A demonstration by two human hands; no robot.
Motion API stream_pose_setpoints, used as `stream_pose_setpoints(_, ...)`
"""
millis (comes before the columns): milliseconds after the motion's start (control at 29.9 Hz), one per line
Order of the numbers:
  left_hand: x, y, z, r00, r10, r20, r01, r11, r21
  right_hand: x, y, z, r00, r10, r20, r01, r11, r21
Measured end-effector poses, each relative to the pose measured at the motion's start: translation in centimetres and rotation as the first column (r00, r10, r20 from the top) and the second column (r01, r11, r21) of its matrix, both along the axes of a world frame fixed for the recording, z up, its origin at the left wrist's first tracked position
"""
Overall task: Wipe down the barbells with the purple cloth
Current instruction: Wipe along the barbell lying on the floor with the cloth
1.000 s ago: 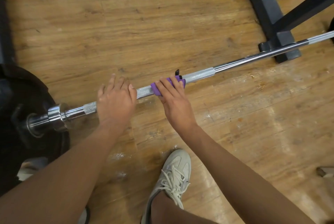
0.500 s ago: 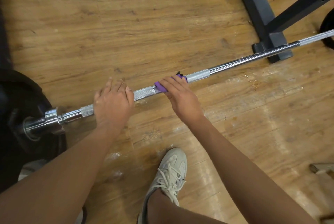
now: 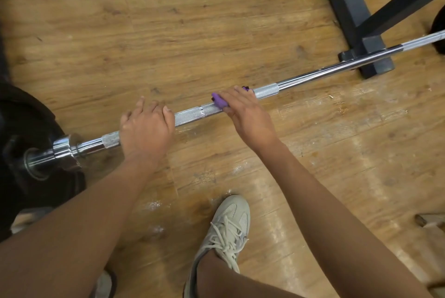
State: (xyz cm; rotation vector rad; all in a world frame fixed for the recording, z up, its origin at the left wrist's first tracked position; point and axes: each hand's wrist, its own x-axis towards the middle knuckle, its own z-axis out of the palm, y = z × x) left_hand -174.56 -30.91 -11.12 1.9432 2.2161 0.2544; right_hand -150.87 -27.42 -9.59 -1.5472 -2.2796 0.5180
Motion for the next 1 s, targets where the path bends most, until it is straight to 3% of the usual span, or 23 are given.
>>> stream_pose_setpoints(134, 0.0, 0.0, 0.1, 1.0, -0.015, -0.021, 0.014, 1.0, -0.026, 1.1, 0.7, -0.2, 0.99, -0.134, -0.036, 0.132, 0.99, -0.05)
stream_pose_setpoints(335, -0.1, 0.1, 0.1, 1.0, -0.015, -0.012, 0.015, 0.999, -0.039, -0.7, -1.7, -1.1, 0.999, -0.042, -0.011, 0.042, 0.999, -0.013)
stream_pose_setpoints(502, -0.1, -0.2, 0.0, 0.999, -0.03, -0.023, 0.029, 0.999, -0.045, -0.9, -3.2, -2.2, 0.987, -0.153, -0.045, 0.153, 0.988, 0.001)
stream_pose_setpoints(803, 0.3, -1.7, -0.4, 0.999, -0.038, -0.029, 0.037, 0.999, -0.026, -1.1, -3.5, -0.9, 0.979, -0.198, -0.055, 0.193, 0.978, -0.076)
stream_pose_setpoints(1004, 0.9, -3.4, -0.3, 0.999, -0.028, -0.016, 0.027, 0.999, -0.038, -2.3, -4.1, -0.2, 0.998, -0.066, 0.013, 0.067, 0.993, -0.102)
